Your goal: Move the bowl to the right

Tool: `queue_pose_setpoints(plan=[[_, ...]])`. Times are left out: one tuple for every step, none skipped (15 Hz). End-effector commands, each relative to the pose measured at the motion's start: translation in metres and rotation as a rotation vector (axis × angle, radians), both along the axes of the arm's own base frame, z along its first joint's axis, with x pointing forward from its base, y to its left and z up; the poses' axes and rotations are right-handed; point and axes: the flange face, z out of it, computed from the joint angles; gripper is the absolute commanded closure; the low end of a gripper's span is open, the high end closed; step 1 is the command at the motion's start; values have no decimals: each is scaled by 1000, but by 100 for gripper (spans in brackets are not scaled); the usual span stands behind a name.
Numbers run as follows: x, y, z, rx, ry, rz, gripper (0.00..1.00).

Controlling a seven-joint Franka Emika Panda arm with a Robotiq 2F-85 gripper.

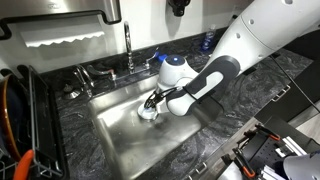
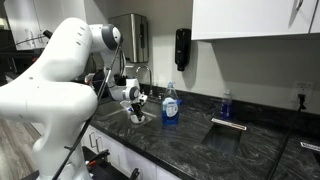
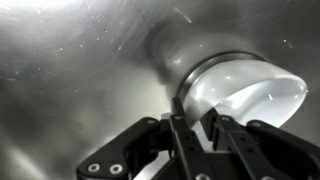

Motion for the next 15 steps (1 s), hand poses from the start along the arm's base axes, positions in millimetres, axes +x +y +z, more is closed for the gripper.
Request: queue_pose_setpoints(plan=[[0,3,6,23,-44,28,45],[0,4,9,27,-51,31,39],[1,5,11,27,-57,33,31],[1,5,12,28,-61,34,25],[1,5,15,30,-64,36,17],[0,6,18,33,-58,35,11],[-1,6,23,33,-43,27,3],[-2,6,27,32,-38,25,1],[-4,6,33,33,-34,28,0],[-5,7,38,30,-34,27,0],[-8,9,43,30,-30,29,0],[-9,10,48,32,-27,30,0],[-12,10,52,31,-13,32,0],[-16,12,57,33,10,40,0],[-21,13,62,30,31,54,0]])
